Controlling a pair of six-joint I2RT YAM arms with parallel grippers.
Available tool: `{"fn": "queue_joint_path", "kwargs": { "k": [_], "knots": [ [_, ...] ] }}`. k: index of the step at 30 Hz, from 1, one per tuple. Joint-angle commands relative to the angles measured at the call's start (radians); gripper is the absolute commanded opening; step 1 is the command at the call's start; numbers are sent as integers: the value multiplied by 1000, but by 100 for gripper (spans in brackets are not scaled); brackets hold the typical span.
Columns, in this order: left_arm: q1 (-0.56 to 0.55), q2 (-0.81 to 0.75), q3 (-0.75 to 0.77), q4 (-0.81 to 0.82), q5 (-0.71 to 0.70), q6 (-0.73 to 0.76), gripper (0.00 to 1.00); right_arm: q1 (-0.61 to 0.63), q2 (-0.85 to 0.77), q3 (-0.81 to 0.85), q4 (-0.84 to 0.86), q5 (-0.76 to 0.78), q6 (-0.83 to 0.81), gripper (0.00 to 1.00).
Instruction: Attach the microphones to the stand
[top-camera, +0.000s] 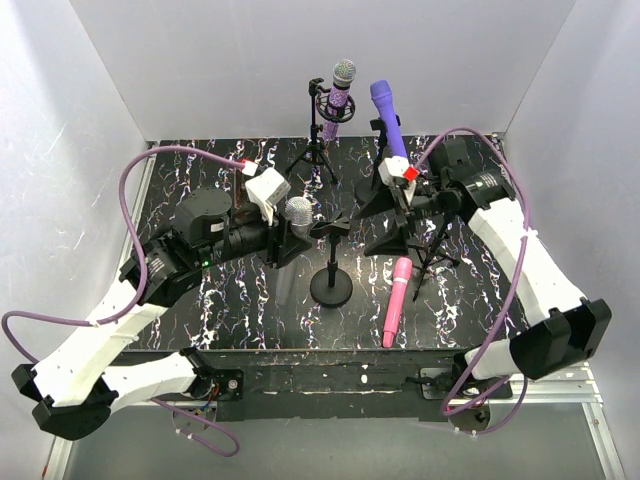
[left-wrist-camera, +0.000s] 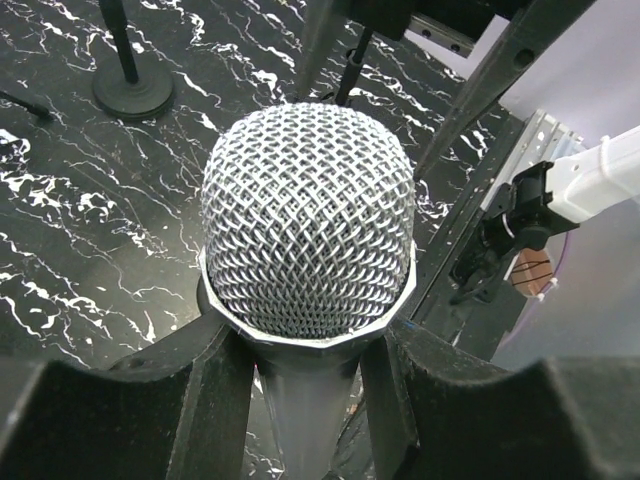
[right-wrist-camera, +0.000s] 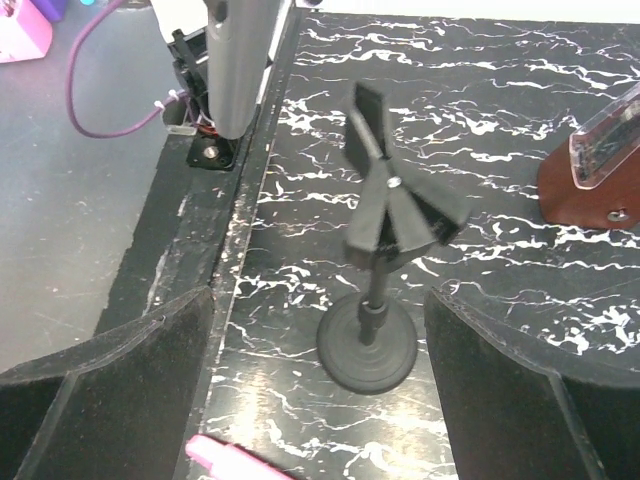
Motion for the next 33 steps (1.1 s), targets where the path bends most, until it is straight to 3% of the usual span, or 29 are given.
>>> {"fn": "queue_joint_path", "kwargs": {
  "k": [1,14,25,27,33],
  "knots": [
    [1,2,61,6,-30,53,0,30,79,103,103,37,61,92],
    [-1,-18,43,51,-59,90,0,133,225,255,37,46,-10,91],
    [-1,17,29,167,-33,147,0,139,255,278,-80,45,-145,74],
    [1,28,28,190,-32,150,0,139,262,287,-95,42,-160,67],
    [-1,63,31,236,-36,219,0,139,263,310,-143,32,-193,25]
  ]
}}
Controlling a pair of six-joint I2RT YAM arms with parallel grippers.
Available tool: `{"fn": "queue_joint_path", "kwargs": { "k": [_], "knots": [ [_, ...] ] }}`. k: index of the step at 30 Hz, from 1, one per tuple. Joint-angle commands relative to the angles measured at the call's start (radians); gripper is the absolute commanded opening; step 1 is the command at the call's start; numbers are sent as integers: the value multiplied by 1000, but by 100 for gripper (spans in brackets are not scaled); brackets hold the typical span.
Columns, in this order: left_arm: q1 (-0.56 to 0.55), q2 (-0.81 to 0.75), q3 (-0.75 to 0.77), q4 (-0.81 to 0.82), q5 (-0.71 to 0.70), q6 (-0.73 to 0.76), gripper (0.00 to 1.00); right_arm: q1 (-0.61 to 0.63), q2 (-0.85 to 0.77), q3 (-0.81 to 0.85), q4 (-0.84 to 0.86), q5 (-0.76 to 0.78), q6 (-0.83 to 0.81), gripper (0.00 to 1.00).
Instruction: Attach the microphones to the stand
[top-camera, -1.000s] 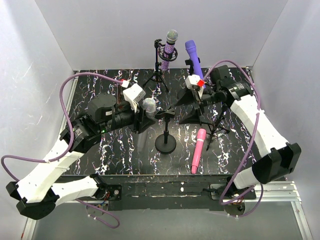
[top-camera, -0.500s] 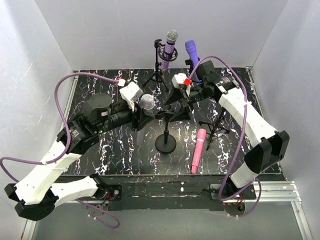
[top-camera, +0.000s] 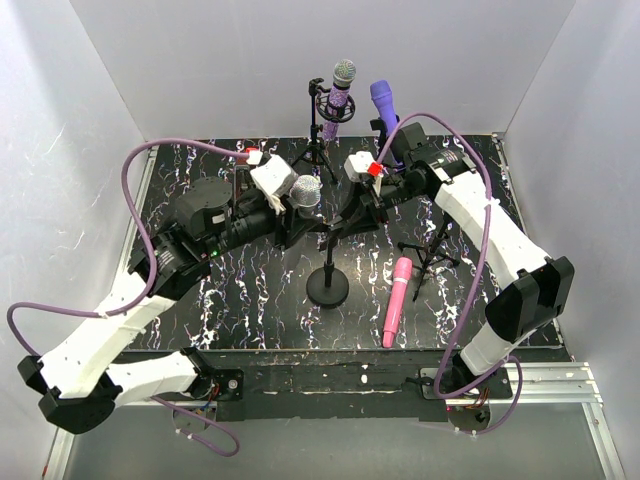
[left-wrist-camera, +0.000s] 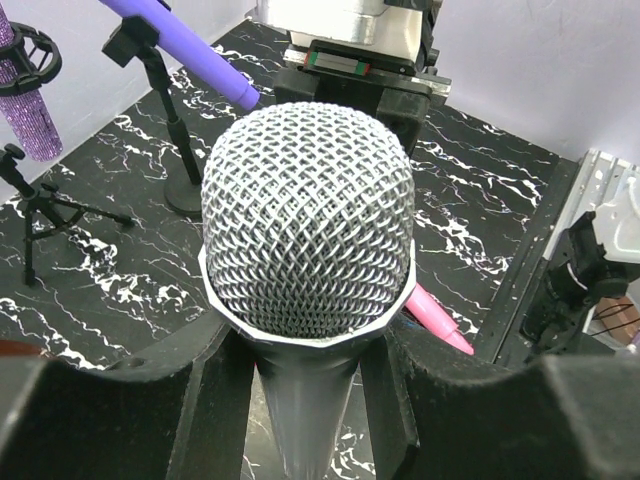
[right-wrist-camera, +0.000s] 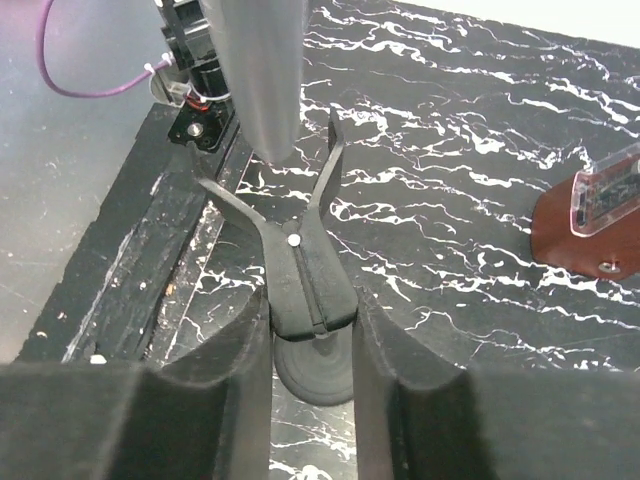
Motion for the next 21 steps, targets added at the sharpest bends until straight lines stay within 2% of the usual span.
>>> {"fn": "queue_joint_path", "kwargs": {
  "k": [1,4,15,21],
  "knots": [
    [1,18,2,79,4,60,0,3,-5,45,-57,-28,-34,21],
    [-1,29,-8,116,10,69,0,3,-12,31,-41,-31,-22,14],
    [1,78,-93,295,124,-52,0,1,-53,-44,75,-40,113,11],
    [1,72,-165,346,98,-71,0,1,-61,-58,97,-52,141,9]
  ]
}}
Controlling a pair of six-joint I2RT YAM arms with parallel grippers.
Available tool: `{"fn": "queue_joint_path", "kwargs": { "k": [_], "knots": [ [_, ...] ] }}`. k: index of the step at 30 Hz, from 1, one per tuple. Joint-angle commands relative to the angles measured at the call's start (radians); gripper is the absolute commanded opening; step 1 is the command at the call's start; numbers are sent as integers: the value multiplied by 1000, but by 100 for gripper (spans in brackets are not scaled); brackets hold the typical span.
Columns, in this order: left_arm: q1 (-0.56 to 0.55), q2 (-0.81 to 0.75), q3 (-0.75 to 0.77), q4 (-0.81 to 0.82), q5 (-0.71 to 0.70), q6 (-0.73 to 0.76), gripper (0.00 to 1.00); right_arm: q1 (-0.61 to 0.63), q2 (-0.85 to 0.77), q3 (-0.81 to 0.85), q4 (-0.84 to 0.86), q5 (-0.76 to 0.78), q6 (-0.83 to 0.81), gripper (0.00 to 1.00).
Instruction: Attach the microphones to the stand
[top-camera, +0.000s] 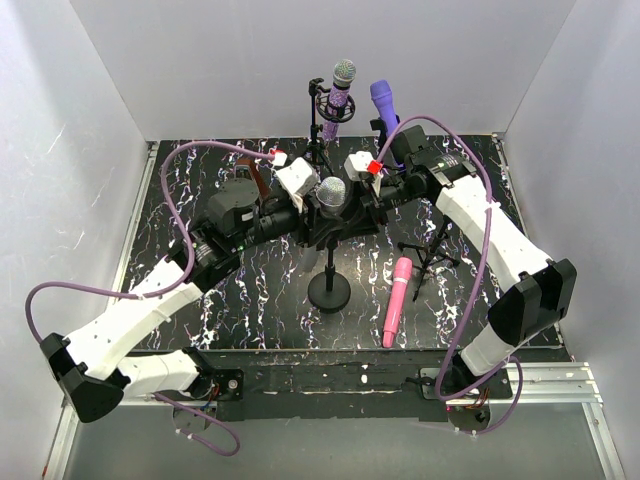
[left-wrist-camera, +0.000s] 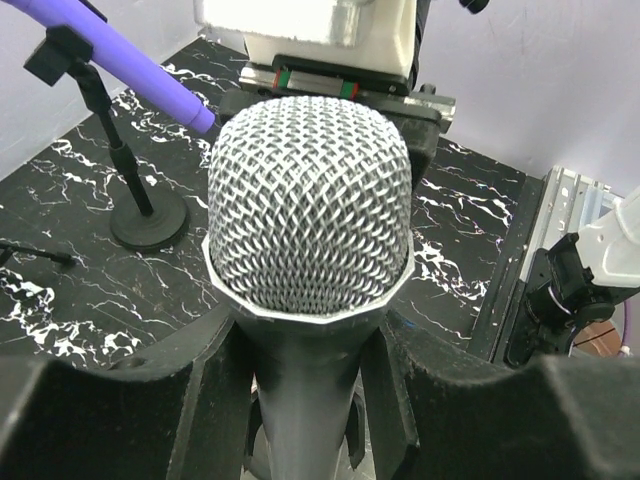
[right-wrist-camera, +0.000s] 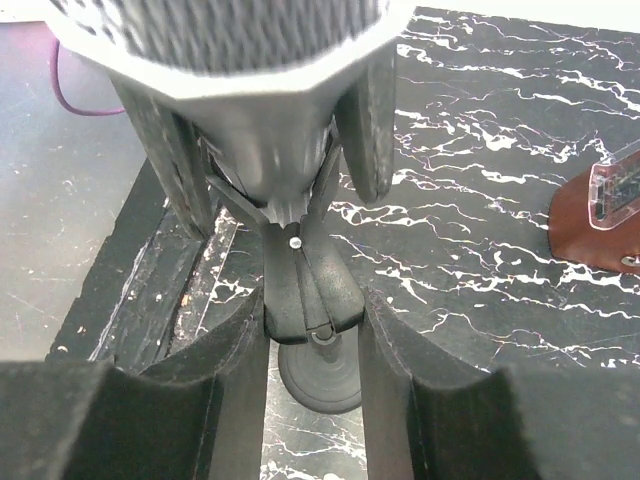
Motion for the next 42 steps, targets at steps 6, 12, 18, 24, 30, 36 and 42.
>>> {"fn": "queue_joint_path", "kwargs": {
  "k": [6,12,18,24,30,36,42],
  "knots": [
    [-2,-52,-103,147,-50,-48,0,4,-46,-28,69,-51,104,20],
    [-2,-118,-172,219,-87,-79,0,4,-69,-68,140,-71,190,57],
    [-2,-172,-261,345,-119,-118,0,4,-91,-97,183,-82,242,68],
    [0,-181,-319,442,-121,-131,0,4,-101,-120,209,-79,265,73],
    [-2,-173,-333,479,-95,-115,0,4,-65,-73,167,-71,206,74],
    [-2,-176,-368,557,-75,-88,0,4,14,24,49,-100,91,73],
    [-2,-173,-387,581,-76,-83,0,6,46,58,-4,-108,51,64]
  ]
}}
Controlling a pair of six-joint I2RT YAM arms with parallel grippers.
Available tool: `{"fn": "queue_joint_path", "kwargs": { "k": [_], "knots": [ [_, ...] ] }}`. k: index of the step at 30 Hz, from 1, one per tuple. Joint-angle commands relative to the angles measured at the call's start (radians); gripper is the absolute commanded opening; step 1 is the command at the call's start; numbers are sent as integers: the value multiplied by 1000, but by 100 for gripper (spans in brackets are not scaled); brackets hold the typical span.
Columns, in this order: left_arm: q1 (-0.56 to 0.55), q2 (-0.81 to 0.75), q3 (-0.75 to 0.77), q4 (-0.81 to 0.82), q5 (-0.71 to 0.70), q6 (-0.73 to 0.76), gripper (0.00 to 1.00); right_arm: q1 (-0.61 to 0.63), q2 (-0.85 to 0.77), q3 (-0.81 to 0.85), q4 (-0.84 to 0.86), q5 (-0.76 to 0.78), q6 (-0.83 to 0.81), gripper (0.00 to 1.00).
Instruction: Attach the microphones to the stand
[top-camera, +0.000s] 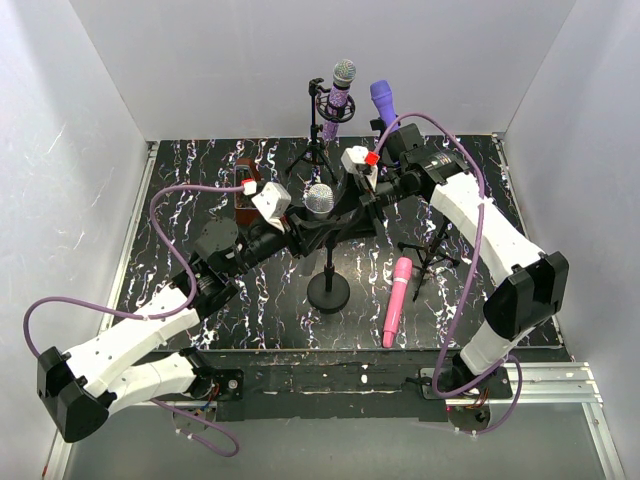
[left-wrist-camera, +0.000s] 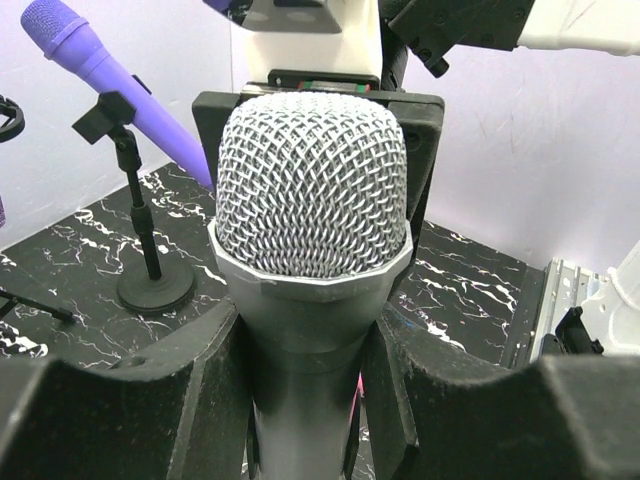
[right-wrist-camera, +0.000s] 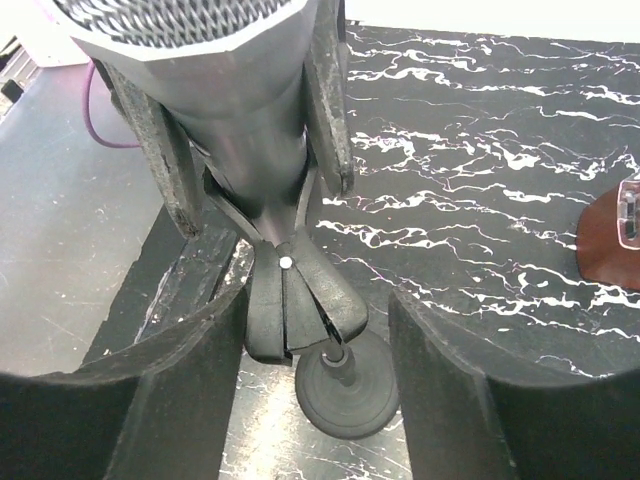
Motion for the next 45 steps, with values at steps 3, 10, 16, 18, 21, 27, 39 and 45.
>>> {"fn": "queue_joint_path", "kwargs": {
  "k": [3,10,16,18,21,27,39,45],
  "knots": [
    [-1,-21,-12,88,2,14,0,9,14,53,-105,-25,-93,50],
    [1,-22,-30,114,-1,14,0,9,8,42,-114,-20,-108,20],
    [-1,-21,-52,137,-4,9,0,9,-12,6,-47,-25,-25,36],
    [-1,-21,-56,138,-3,8,0,10,-23,-10,-21,-26,1,47],
    [1,-22,-62,141,-4,8,0,9,-39,-30,16,-29,39,63],
    [1,-31,-56,126,-29,0,1,7,-72,-42,51,10,99,72],
    [1,-122,3,-42,-127,-71,98,-30,-197,-88,2,70,59,80],
    [-1,-159,68,-220,-95,-51,98,-47,-283,-162,1,93,32,82]
  ]
}}
